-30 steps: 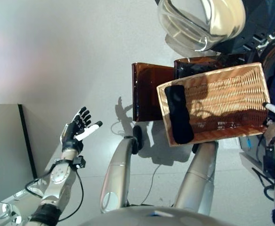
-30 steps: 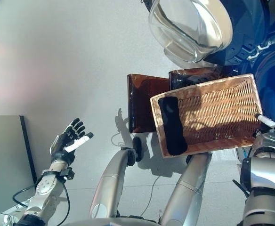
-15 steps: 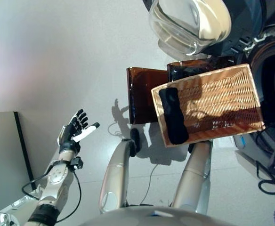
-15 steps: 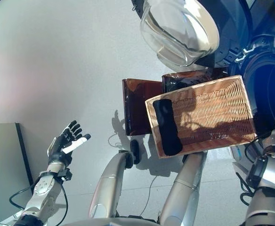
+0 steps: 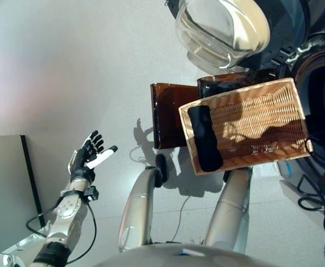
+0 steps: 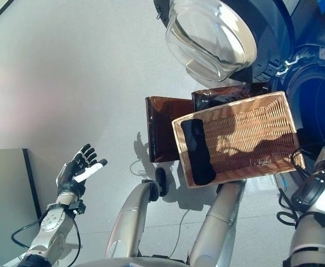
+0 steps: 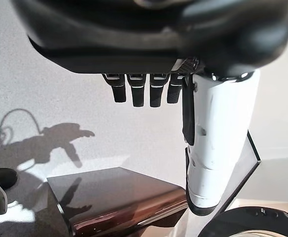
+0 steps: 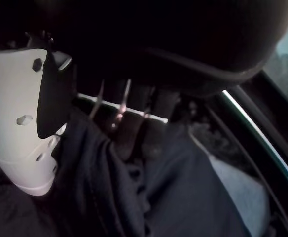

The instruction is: Pick up the clothes and place them into the washing machine

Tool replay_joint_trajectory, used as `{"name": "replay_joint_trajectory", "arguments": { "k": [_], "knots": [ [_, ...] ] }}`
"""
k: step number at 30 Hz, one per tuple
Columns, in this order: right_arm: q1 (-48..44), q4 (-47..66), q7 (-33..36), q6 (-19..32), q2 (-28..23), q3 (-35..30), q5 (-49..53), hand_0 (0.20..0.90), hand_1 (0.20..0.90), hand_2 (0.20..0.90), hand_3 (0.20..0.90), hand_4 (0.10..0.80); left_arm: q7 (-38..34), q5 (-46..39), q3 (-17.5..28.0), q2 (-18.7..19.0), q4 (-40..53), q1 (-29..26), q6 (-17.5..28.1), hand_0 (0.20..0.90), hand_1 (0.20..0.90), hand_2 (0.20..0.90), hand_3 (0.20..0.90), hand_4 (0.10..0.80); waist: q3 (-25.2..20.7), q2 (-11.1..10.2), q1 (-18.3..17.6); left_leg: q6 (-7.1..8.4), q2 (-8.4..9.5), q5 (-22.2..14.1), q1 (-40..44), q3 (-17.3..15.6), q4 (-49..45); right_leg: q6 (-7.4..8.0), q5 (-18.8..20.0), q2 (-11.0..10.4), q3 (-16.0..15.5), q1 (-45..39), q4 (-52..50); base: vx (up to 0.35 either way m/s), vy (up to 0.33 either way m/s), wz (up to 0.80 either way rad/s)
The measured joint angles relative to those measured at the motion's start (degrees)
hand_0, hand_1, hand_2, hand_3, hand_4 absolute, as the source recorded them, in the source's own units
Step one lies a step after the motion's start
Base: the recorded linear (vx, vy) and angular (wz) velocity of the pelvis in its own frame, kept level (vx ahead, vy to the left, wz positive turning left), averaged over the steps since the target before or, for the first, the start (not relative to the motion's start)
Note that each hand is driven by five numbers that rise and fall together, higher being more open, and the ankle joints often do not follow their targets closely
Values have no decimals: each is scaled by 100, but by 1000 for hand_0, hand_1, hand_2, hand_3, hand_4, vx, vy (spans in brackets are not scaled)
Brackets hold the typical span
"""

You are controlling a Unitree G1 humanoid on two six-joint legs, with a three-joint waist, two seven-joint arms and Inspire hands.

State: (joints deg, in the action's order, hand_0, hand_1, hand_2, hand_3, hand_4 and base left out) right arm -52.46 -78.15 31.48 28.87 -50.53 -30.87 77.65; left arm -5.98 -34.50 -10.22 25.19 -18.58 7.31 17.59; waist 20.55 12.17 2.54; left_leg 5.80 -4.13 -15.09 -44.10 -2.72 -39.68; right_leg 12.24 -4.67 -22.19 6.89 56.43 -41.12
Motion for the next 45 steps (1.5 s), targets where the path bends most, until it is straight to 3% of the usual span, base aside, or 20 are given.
{"name": "replay_joint_trajectory", "arguments": {
  "k": [11,16,20,27,37,45],
  "knots": [
    [13,-13,-139,-1,34,219,73,900,900,900,900,800,0,-3,2,-2,0,1,1,900,900,900,900,800,-28,-8,-7,0,-6,-1,-13,8,-15,23,14,4,-4,-7,0,0,0,0],
    [265,89,-409,-7,336,247,70,900,900,900,900,800,18,-25,3,-19,-1,4,1,900,900,900,900,800,-45,-28,-37,4,-25,2,51,123,-11,26,21,4,-158,-202,46,8,-6,4],
    [629,46,-669,-54,723,693,37,900,900,900,900,800,17,-124,10,-21,-27,30,9,900,900,900,900,800,-194,-202,-24,12,-26,8,72,152,30,-2,6,15,-224,-283,142,2,-1,2],
    [919,84,-941,-534,1093,1126,-381,900,900,900,900,800,39,-126,22,-26,-110,25,20,900,900,900,900,800,-216,-262,-19,-12,-33,86,102,258,158,26,163,1,-419,-501,407,7,-4,4],
    [1409,117,-1183,-1156,1411,2314,-2322,900,900,900,900,800,120,-120,109,-61,-225,-12,65,900,900,900,900,800,-163,-485,7,-13,-31,511,603,363,1007,7,574,11,-842,-1226,1352,37,-21,4],
    [1862,666,-1031,-1159,1834,3060,-3848,900,900,900,900,800,102,3,157,-73,-269,-137,199,900,900,900,900,800,-131,-724,-15,-48,-36,701,971,385,1449,15,894,34,-1097,-1810,2088,48,-8,1]
  ]
}}
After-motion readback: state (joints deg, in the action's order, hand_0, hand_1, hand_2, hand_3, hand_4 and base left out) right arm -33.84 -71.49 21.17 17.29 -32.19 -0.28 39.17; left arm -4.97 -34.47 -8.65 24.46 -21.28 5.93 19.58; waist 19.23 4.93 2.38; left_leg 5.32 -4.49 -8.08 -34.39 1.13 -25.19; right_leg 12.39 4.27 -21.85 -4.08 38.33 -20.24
